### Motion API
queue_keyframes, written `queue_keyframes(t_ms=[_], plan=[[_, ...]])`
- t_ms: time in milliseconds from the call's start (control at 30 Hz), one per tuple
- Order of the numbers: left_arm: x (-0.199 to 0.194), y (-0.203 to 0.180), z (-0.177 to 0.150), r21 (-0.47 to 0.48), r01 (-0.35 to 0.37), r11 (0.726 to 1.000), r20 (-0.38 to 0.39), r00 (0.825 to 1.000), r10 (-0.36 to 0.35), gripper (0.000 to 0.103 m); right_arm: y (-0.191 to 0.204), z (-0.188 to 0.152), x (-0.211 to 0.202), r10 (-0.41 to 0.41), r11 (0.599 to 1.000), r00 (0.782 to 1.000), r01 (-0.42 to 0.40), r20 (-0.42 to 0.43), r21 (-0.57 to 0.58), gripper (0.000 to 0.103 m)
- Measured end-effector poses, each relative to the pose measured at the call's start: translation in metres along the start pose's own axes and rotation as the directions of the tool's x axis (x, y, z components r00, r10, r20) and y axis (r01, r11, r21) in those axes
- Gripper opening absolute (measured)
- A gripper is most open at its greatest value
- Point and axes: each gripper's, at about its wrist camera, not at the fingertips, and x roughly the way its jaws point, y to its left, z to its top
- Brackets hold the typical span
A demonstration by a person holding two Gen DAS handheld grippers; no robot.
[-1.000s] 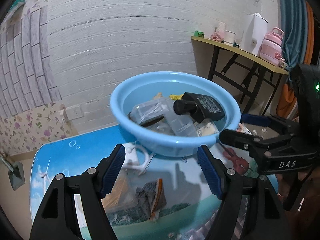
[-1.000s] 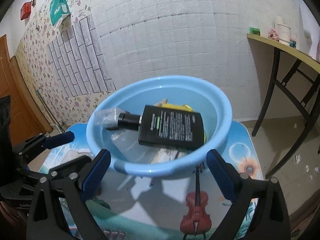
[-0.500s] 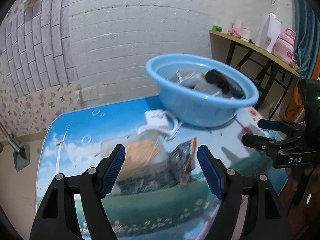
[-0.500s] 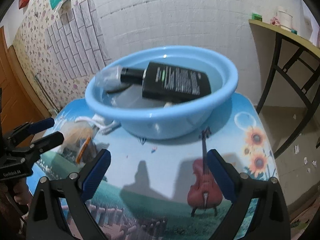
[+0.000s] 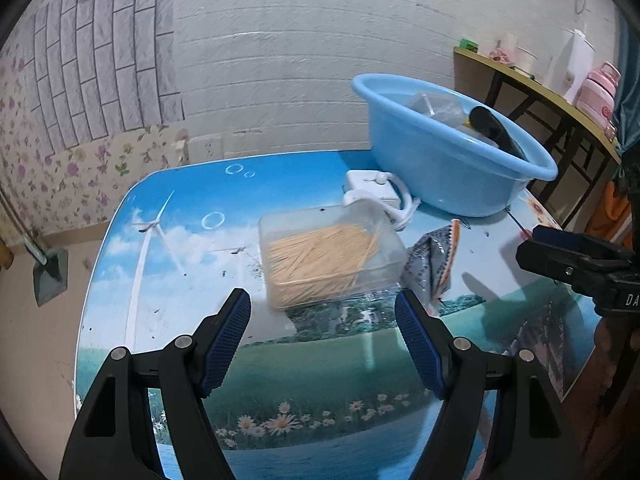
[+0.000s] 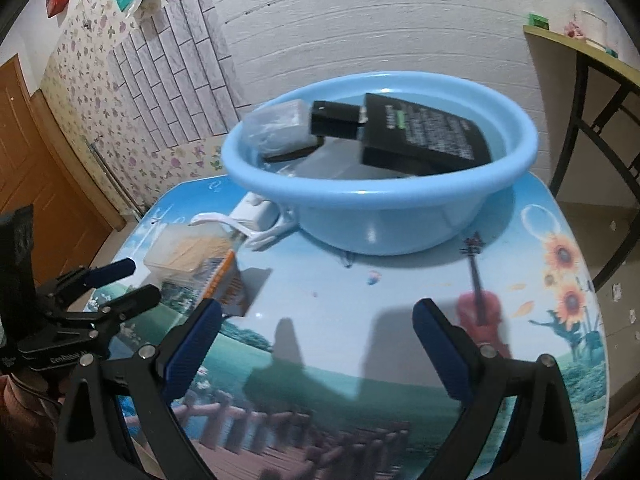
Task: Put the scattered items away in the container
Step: 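Withdraw both tools from the basin toward the remaining table items, then grasp the clear toothpick container with the left tool while the right grasps the small orange-and-white box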
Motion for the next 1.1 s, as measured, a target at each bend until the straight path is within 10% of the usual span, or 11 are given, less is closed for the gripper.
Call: queue_keyframes(t_ms=[167,433,700,1100], plan=[[0.003,0.002,0.003,-0.012,0.014,1.000,0.009,1.000,-0.014,0.086,0.014,0.004,0.012,0.062,0.998,0.998,-0.062,-0.012,0.013,0.073],[0.011,-0.008,0.014,0.007,0.038,0.999,0.017,0.999,-0.039,0.088,0.034,0.011,0.035,0.102,0.995,0.994,-0.102,-0.045,-0.002,0.066],[0.018,-0.007,0.015,-0.003,0.035,0.999,0.004,0.999,-0.035,0.088,0.039,0.013,0.048,0.188,0.982,0.980,-0.188,-0.068,0.006,0.018],[0.038,-0.020,0.027,0.034,-0.007,0.999,-0.008,1.000,0.008,0.092,0.013,0.009,0.020,0.128,0.991,0.992,-0.127,-0.021,0.036,0.009]])
